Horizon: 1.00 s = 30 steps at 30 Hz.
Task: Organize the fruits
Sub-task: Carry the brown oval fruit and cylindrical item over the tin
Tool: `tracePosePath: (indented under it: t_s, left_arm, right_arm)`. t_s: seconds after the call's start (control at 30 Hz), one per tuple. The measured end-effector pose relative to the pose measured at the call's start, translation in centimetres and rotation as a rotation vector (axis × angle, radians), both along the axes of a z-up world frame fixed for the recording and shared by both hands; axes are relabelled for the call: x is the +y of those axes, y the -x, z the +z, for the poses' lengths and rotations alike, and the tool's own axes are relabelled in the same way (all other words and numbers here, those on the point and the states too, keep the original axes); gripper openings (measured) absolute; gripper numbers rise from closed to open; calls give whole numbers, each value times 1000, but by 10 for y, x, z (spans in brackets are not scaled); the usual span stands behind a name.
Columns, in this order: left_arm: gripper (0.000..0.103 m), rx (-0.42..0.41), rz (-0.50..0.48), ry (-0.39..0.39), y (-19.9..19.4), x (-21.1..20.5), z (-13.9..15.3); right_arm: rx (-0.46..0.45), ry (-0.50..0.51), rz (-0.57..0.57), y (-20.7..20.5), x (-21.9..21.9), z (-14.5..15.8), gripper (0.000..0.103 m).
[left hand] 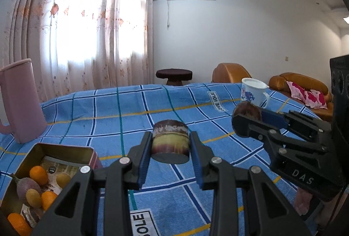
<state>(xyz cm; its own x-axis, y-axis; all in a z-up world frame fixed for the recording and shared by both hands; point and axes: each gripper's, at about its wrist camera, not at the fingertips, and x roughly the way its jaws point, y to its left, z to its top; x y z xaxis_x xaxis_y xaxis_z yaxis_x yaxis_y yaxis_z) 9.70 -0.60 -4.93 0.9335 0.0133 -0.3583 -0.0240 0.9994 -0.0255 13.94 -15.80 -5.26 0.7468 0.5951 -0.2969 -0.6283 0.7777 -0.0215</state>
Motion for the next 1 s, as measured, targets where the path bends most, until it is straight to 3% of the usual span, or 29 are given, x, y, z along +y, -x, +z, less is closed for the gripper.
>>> tracePosePath:
  t_s: [0.4, 1.0]
  left_arm:
    - [36, -13, 6, 19, 13, 12, 2]
    - [36, -32, 112, 105, 66, 85, 13]
  right_arm:
    - [11, 12, 29, 10, 18, -1, 34]
    - [44, 53, 217, 40, 109, 13, 34]
